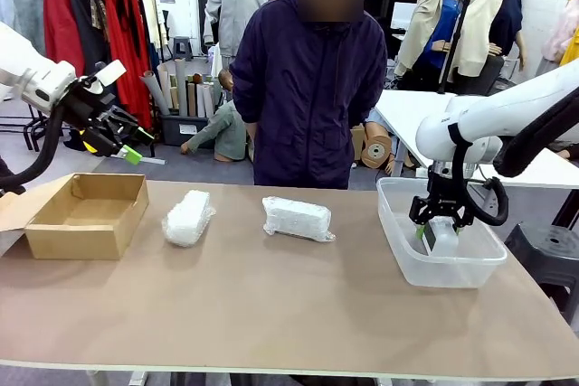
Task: Separate and place wrapped and unwrapped clocks.
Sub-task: If the picked Digital clock is wrapped, place it in the Package Box ; if not, place it in the Organizing box, then pick up the Digital clock indicated by the person.
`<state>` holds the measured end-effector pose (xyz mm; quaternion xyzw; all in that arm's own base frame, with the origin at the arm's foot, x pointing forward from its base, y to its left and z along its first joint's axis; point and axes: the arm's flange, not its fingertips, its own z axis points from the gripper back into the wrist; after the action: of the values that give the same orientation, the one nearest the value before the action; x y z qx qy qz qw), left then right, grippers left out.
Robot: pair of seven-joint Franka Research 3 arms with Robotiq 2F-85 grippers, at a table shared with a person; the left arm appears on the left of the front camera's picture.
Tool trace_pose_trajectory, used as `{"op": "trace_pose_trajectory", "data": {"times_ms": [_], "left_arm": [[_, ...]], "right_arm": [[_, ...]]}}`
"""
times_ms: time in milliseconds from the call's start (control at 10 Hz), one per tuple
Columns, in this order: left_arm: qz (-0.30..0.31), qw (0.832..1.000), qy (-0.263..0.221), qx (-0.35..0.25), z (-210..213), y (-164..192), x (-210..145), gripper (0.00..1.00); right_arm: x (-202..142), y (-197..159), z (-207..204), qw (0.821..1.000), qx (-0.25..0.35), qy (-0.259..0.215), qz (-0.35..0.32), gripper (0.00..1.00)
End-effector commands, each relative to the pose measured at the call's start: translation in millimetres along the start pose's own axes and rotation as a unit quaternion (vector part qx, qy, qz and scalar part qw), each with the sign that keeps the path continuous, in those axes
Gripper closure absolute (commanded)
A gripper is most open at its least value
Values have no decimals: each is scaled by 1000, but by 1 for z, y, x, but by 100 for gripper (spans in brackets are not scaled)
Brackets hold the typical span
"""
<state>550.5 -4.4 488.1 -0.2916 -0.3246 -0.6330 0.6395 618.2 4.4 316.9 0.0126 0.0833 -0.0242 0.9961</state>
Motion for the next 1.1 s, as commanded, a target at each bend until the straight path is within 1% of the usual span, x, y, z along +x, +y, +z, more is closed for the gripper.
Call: {"op": "trace_pose_trajectory", "data": {"times_ms": [0,400,900,1000], "left_arm": [[-2,1000,-2,0,0,0,1,0],[-2,1000,-2,0,0,0,1,0],[-2,1000,-2,0,0,0,1,0],[-2,1000,-2,0,0,0,1,0]], "right_arm": [[3,1,8,1000,-20,2,-12,0],[-6,8,22,1000,-24,-15,-1,0],[-26,19,48,997,-30,-51,45,0],[-11,19,42,999,-16,-35,26,0]]}}
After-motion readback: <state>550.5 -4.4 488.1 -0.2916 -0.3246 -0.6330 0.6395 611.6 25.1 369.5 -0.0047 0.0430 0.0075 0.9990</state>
